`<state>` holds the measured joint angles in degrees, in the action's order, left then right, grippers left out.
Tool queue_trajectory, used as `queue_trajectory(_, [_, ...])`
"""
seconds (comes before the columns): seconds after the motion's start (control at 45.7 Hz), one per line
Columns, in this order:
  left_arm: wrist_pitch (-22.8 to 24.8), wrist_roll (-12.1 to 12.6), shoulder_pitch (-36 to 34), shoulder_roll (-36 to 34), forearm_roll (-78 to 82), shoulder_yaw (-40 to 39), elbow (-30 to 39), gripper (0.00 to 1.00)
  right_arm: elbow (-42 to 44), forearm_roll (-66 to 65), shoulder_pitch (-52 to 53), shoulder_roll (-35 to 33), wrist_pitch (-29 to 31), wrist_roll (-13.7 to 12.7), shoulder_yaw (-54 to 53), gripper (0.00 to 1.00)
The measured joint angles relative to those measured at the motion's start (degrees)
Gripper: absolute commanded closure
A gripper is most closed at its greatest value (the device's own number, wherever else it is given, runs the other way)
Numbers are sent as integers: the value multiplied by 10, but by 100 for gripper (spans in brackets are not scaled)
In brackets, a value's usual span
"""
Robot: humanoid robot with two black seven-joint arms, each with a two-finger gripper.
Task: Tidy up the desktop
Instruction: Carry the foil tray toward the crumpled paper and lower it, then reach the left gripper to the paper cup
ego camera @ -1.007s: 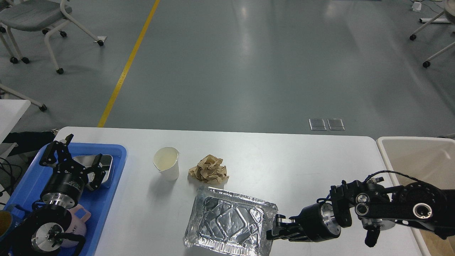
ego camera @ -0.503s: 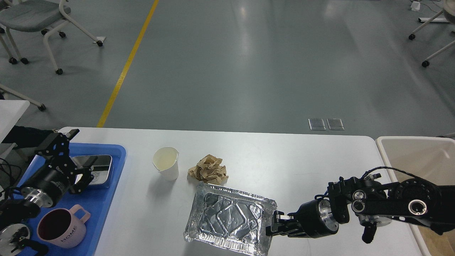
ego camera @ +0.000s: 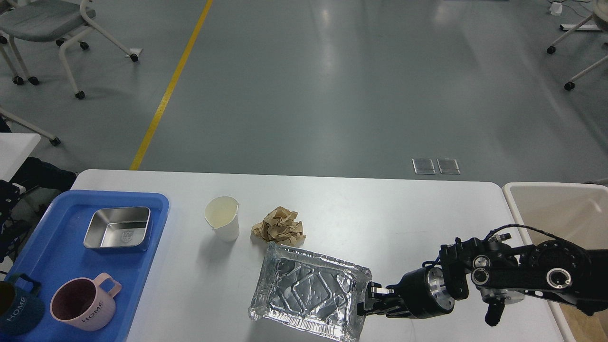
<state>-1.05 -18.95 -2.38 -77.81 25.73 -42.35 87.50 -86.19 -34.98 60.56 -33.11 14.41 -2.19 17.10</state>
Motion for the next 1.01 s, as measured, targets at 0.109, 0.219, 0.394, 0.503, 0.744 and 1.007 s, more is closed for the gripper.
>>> queue_trajectory(0.109, [0, -16, 1, -4, 12, 15, -4, 4, -1, -1, 0, -10, -1, 0, -1, 100])
queue_trajectory(0.219, [0, -17, 1, -5, 13, 36, -5, 4, -3, -1, 0, -16, -1, 0, -1, 100])
queue_trajectory(0.394, [1, -13, -3, -6, 27, 42, -6, 4, -4, -2, 0, -17, -1, 0, -4, 100])
queue_trajectory(0.503, [5, -11, -24, 3, 43, 40, -7, 4, -3, -2, 0, -17, -2, 0, -5, 100])
queue_trajectory(0.744, [49, 82, -104, 72, 95, 42, -32, 4, -4, -3, 0, -18, -3, 0, -4, 100])
queue_trajectory(1.007, [100, 183, -215, 178, 129, 95, -123, 4, -4, -3, -1, -13, -3, 0, -4, 100])
